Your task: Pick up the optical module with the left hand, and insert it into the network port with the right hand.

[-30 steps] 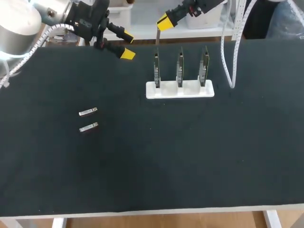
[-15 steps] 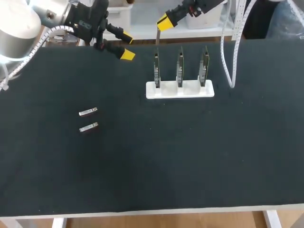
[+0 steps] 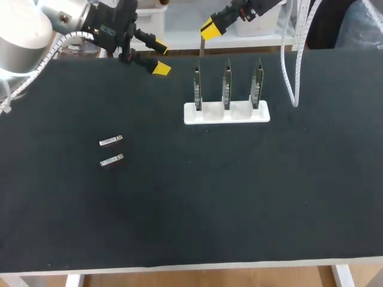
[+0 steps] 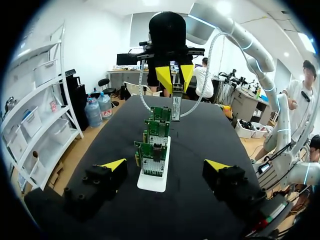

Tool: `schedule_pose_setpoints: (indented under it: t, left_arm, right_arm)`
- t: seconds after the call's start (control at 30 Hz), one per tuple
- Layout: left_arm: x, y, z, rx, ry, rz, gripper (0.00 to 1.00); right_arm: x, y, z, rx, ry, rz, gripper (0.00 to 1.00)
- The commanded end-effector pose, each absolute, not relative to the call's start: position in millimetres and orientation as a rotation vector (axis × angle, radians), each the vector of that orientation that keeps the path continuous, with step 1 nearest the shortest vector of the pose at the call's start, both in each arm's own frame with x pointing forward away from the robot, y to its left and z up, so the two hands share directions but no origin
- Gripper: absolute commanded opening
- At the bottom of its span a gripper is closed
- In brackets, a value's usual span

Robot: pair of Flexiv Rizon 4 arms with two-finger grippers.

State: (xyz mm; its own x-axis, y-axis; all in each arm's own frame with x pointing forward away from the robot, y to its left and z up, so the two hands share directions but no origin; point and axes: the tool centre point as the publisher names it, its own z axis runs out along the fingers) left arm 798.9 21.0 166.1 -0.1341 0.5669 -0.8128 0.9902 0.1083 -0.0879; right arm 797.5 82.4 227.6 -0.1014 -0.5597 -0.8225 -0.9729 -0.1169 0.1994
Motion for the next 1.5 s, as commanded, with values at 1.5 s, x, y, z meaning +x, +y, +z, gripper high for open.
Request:
schedule_pose_setpoints:
  t: [1.5]
  left_arm:
    - [797.5,20.9,166.2,1.519,1.779,-0.878,1.00]
  right_arm:
    - [824.7,99.4,196.7,-1.997,1.536,1.396,0.00]
